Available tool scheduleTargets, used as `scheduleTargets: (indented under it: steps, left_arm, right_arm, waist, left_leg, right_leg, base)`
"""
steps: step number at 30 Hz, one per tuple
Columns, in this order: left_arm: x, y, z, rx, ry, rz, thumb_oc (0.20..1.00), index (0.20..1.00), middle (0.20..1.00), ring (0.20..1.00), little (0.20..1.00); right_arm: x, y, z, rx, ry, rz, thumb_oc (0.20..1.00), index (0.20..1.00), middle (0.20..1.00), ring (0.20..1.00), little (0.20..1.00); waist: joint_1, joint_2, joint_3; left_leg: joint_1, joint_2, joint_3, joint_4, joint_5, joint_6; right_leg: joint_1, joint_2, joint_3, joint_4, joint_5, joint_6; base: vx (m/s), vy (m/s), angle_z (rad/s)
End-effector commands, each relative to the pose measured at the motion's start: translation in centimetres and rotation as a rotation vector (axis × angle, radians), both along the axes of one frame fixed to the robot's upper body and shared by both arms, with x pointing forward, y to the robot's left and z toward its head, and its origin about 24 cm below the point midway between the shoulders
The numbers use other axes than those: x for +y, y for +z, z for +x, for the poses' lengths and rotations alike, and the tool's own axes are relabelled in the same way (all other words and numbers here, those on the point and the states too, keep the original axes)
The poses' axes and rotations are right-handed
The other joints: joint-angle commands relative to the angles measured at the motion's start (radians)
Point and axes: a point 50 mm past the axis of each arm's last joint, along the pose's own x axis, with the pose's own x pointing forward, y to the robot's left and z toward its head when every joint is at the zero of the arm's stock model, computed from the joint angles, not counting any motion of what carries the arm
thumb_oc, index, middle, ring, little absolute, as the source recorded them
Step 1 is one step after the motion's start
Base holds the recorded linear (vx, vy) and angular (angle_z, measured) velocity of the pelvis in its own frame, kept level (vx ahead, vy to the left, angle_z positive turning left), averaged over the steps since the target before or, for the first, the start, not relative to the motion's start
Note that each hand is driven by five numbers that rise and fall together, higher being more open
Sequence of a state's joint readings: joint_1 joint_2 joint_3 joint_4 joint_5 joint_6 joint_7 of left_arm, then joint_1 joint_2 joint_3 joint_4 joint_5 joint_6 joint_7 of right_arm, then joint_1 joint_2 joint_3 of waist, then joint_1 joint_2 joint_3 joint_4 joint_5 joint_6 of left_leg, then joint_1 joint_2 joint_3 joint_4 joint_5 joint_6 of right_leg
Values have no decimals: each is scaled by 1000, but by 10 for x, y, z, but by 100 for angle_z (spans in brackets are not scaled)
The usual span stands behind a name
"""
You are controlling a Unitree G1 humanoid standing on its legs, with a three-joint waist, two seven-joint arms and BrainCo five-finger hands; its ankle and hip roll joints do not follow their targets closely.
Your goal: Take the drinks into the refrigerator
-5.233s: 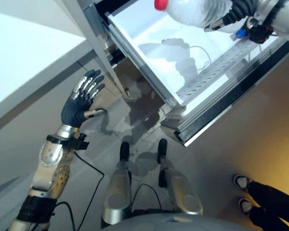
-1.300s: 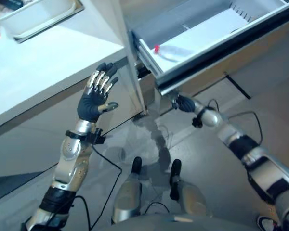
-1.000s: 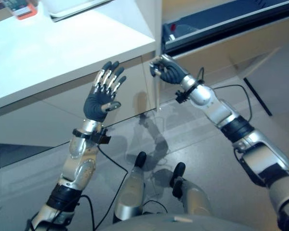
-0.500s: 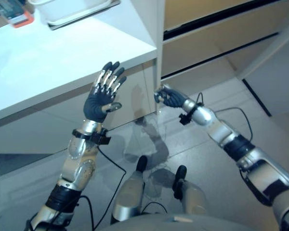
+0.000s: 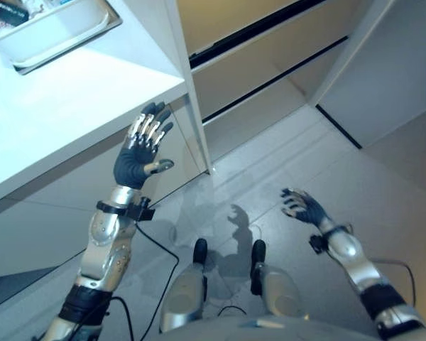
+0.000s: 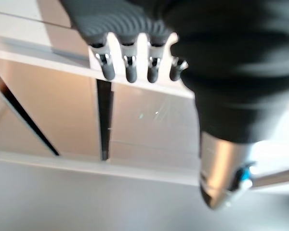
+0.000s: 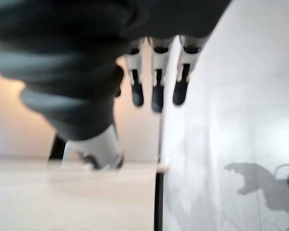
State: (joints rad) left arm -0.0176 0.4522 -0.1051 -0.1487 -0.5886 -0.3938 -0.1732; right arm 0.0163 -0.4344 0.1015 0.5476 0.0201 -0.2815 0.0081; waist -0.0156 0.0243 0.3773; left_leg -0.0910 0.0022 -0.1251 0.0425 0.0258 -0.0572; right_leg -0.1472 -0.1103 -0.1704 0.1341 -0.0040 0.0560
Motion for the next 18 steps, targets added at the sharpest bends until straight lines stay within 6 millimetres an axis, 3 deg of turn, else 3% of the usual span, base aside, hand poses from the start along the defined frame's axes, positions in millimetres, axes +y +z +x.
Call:
scheduleTargets:
  steps: [1,2,6,8,12,18]
  left_arm:
    - [17,-38,-3,127,132,124,1000,1000,1000,1000,1000]
    - [17,-38,-3,127,132,124,1000,1000,1000,1000,1000]
    - [31,-115,-18,471,183,240,1000,1000,1000,1000,1000]
    - [42,-158,-36,673,233,309,1000,1000,1000,1000,1000]
    - [63,-224,-76,1048,367,462,1000,1000,1000,1000,1000]
    - [75,-268,-135,1453,393,653,1000,1000,1000,1000,1000]
  right_arm:
    - [-2,7,-2,-101,-92,118,1000,1000,1000,1000,1000]
    - [-2,7,-2,-101,-93,118,1000,1000,1000,1000,1000]
    - [-11,-20,-21,35,-159,111,1000,1000,1000,1000,1000]
    - [-17,-33,-33,107,-206,98,1000,1000,1000,1000,1000]
    - [-24,-63,-58,275,-326,104,1000,1000,1000,1000,1000]
    - [-24,-97,-97,556,-383,38,1000,1000,1000,1000,1000]
  waist:
    - [-32,-32,-74]
    - [-30,-32,-73]
    - [-34,-33,-95]
    - [-38,-34,-109]
    - [-41,-39,-142]
    - [-45,-48,-191]
  left_leg:
    - [-4,-65,50,73,-101,65]
    - [-2,-64,52,72,-102,65]
    - [23,-61,75,70,-108,69]
    - [39,-59,87,68,-112,71]
    - [71,-59,93,53,-114,71]
    - [111,-57,96,20,-116,73]
  right_leg:
    - [27,-2,21,9,-52,28]
    - [28,-1,22,8,-51,28]
    - [53,6,38,-7,-47,31]
    - [70,9,42,-12,-47,36]
    - [106,11,44,-33,-46,38]
    - [140,13,38,-52,-46,36]
  base:
    - [16,56,-29]
    - [17,51,-41]
    - [22,36,-27]
    - [48,36,-10]
    - [46,26,-3]
    - [55,25,-1]
